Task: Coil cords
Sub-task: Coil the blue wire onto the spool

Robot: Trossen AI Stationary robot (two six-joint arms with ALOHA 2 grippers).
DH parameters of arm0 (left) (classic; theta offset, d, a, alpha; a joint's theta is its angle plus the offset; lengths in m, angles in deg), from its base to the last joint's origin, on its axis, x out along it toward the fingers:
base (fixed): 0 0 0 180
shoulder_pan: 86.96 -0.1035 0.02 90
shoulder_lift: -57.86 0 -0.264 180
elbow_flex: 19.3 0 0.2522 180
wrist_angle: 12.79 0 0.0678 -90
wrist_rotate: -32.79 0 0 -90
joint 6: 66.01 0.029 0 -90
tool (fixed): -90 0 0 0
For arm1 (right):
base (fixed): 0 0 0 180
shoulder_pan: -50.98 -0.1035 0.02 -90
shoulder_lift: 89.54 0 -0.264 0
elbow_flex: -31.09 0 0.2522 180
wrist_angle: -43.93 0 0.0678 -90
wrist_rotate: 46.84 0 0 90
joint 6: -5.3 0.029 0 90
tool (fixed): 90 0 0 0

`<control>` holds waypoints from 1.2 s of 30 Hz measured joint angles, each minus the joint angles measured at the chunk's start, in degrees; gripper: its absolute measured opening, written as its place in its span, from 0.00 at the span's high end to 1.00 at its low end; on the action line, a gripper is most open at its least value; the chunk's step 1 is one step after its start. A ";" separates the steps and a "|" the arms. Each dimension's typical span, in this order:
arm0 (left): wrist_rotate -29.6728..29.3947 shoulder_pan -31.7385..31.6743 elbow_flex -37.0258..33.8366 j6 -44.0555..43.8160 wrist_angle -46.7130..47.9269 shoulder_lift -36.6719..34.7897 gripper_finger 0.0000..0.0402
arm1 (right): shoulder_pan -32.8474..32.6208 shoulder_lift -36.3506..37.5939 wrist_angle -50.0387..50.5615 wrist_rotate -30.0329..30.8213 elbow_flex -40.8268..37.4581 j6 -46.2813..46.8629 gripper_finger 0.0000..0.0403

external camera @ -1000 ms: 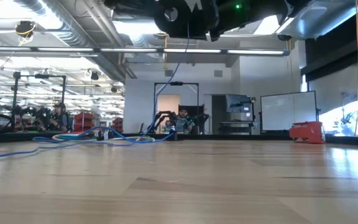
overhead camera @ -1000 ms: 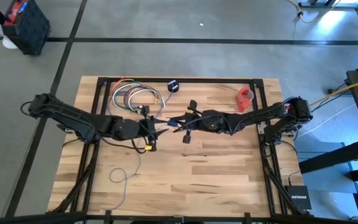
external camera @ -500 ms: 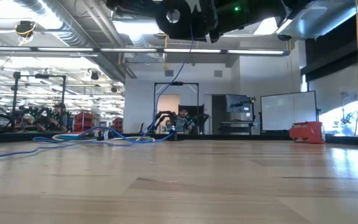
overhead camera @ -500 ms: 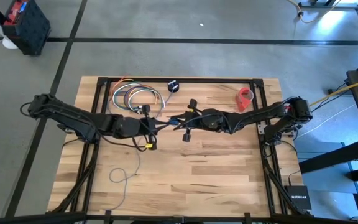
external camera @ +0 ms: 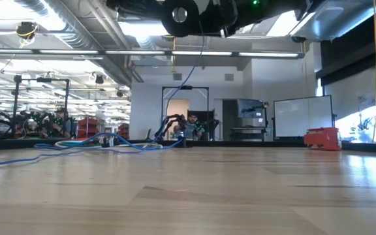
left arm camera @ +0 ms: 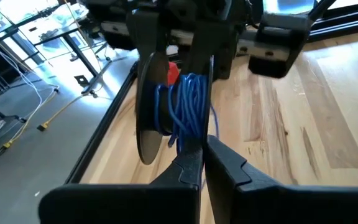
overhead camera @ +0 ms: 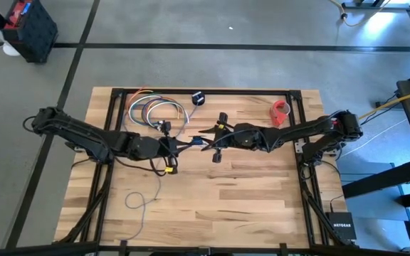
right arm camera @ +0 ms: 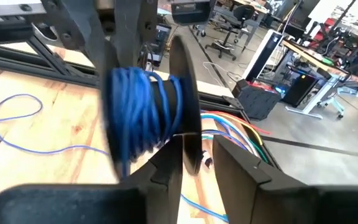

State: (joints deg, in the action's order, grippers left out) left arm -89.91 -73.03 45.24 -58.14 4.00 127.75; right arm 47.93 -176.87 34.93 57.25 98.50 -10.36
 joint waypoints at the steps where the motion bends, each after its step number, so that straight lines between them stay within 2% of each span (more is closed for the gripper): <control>1: -0.12 -0.03 0.00 0.00 -0.11 -0.11 1.00 | -0.02 0.62 0.45 -0.06 0.00 -0.02 0.78; 6: 0.19 -0.02 0.00 -0.02 -0.25 -0.42 1.00 | 0.06 1.61 0.55 -3.41 0.02 -0.07 0.80; 15: 1.00 -0.02 0.00 -0.37 -0.12 -0.49 1.00 | 0.09 1.59 -1.30 -5.02 0.00 -3.06 0.87; 20: 0.99 -0.02 -0.02 -0.24 0.11 -0.49 1.00 | 0.11 1.61 -1.16 -5.62 0.00 -4.19 0.97; 23: 0.95 -0.02 -0.03 -0.34 -0.03 -0.49 0.99 | 0.09 1.62 -1.22 -5.27 0.00 -4.20 0.97; 28: 0.18 0.28 0.63 -0.72 1.52 -3.62 0.88 | 0.02 1.61 -2.14 -2.66 0.04 -4.17 0.98; 33: 0.12 2.37 2.25 -3.72 6.93 -8.21 0.73 | 0.00 1.62 -4.81 4.99 0.02 -3.18 0.98; 36: 0.09 3.23 2.09 -7.29 11.72 -8.63 0.68 | 0.00 1.81 -8.43 9.05 0.02 -2.59 0.99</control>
State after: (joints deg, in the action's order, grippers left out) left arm -89.82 -69.80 47.34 -65.42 15.72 119.12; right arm 47.93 -175.06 26.50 66.30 98.52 -12.94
